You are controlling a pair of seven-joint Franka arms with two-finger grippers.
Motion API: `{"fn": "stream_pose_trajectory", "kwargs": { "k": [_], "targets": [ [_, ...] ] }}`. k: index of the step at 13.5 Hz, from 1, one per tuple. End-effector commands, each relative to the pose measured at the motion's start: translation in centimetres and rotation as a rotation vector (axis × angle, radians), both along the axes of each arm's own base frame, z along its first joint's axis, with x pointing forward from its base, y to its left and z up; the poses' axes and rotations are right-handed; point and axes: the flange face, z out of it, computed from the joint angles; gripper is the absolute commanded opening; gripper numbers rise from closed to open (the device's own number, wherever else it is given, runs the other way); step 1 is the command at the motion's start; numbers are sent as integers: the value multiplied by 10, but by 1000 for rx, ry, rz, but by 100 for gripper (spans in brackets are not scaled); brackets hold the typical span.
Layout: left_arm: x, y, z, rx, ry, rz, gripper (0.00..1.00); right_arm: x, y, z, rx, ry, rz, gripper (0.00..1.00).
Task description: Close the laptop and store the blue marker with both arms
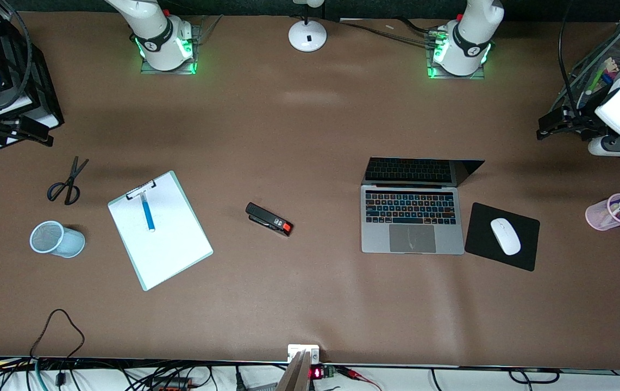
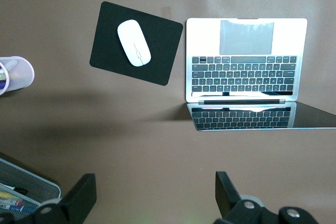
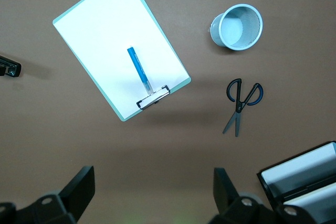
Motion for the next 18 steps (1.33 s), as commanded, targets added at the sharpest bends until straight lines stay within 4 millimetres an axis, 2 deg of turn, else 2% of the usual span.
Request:
{"fn": "stream_pose_trajectory", "kwargs": {
  "k": [1,8,10,16,18],
  "targets": [
    [2,7,4,-26,12,-5,100,-7,0,10,3,-5,4,100],
    [2,8,4,-27,17,-4,100,-4,-1,7,3,-5,5,100],
    [1,13,4,-29,18,3,100,-3,-1,9,1,-11,6,100],
    [1,18,3,-39,18,-16,100,5,-8,-8,11,13,6,100],
    [2,18,3,-39,16,-18,100,9,-4,-15,20,16,18,100]
  ]
}}
